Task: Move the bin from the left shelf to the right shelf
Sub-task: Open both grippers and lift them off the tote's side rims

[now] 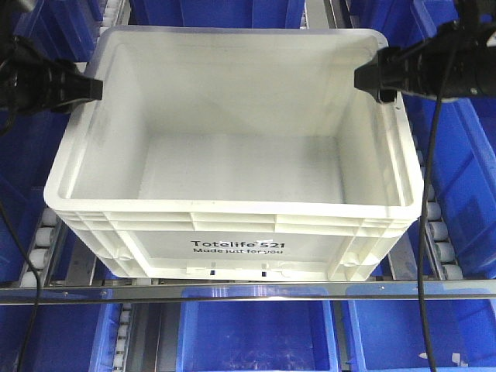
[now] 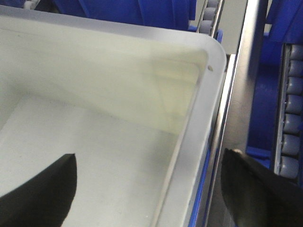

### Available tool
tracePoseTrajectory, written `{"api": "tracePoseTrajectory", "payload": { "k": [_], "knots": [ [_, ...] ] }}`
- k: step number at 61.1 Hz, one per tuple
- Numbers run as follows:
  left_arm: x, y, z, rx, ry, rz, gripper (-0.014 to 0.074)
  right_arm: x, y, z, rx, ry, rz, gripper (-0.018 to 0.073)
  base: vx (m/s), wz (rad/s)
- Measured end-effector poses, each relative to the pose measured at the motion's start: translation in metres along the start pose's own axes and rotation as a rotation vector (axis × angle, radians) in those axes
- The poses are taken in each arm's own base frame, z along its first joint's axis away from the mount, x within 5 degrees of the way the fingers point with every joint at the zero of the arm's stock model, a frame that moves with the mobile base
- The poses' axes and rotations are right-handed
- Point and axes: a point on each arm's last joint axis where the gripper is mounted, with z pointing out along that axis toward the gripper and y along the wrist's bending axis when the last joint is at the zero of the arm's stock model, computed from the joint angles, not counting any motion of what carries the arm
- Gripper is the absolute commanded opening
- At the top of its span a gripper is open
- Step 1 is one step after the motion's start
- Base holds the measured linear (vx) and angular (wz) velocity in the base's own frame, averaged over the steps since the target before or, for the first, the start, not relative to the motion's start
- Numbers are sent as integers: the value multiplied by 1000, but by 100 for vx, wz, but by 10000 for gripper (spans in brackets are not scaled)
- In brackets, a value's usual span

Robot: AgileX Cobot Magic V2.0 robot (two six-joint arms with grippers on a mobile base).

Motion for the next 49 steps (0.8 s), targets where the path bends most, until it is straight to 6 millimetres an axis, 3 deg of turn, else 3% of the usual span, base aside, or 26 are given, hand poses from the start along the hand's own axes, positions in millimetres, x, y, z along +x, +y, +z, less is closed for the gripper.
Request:
{"api": "tracePoseTrajectory", "payload": {
  "k": [16, 23, 38, 49],
  "knots": [
    [33, 2, -34, -24, -178, 10, 347, 33, 0, -37, 80, -199, -37, 593, 0, 0],
    [57, 3, -53, -47, -233, 49, 347, 50, 1, -57, 108, -265, -53, 593, 0, 0],
    [124, 5, -95, -74, -323, 114, 347, 112, 7, -103, 129, -365, -93, 593, 0, 0],
    [161, 4, -128, -70, -421, 124, 347, 153, 14, -133, 120, -478, -113, 593, 0, 0]
  ]
}}
